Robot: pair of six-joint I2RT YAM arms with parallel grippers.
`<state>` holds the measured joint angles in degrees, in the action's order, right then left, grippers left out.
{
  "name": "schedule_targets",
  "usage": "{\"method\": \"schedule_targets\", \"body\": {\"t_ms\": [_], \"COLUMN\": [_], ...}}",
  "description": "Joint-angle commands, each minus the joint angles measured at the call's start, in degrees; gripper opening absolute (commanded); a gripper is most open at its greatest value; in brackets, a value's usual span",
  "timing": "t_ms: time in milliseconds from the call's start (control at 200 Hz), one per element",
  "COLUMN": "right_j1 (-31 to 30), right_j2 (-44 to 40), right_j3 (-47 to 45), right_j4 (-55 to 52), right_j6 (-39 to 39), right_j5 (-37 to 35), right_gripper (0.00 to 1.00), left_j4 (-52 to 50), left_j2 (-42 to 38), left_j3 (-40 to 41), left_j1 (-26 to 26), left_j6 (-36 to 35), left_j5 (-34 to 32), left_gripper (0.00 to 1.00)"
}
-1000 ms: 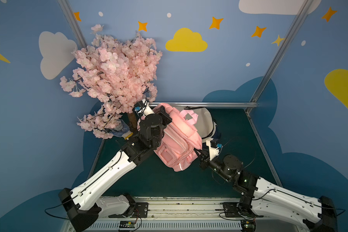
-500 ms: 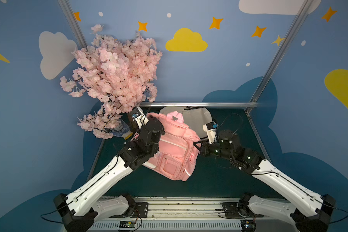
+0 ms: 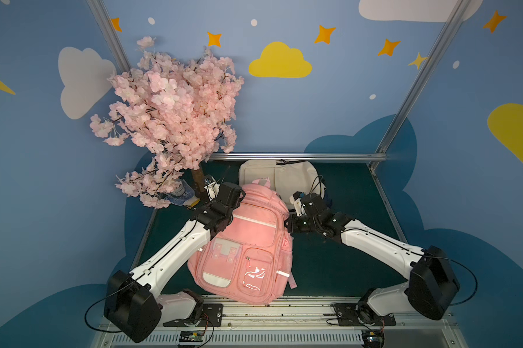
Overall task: Zip up the backpack
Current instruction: Place the backpack at the center of the board.
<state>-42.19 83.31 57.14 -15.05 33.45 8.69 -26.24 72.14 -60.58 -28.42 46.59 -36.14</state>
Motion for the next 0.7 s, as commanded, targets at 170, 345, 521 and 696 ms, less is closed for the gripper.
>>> {"method": "schedule_targets", "body": {"t_ms": [170, 345, 521, 696], "right_j1": [-0.5, -3.2, -5.7, -7.9], "right_j2": [10.7, 19.2, 27.4, 34.6], "right_j3": [8.9, 17.6, 27.8, 35.8], "right_j4": [6.9, 6.1, 4.3, 5.3], "right_j6": [-1.0, -1.0, 0.2, 3.4], "right_j5": [-0.7, -0.5, 0.1, 0.1], "right_gripper": [0.00, 0.00, 0.00, 0.00], "left_j4": [-12.7, -18.4, -21.9, -22.6], "left_j2": [-17.9, -29.2, -36.7, -38.9], "left_j3": [15.7, 28.5, 36.2, 38.3], "left_j1": [-0.5, -0.6, -0.4, 0.9], "left_j6": [4.1, 11.6, 16.8, 17.3], "left_j5": [14.1, 16.8, 15.6, 13.4], "left_gripper": [0.87, 0.88, 0.86, 0.83]}}
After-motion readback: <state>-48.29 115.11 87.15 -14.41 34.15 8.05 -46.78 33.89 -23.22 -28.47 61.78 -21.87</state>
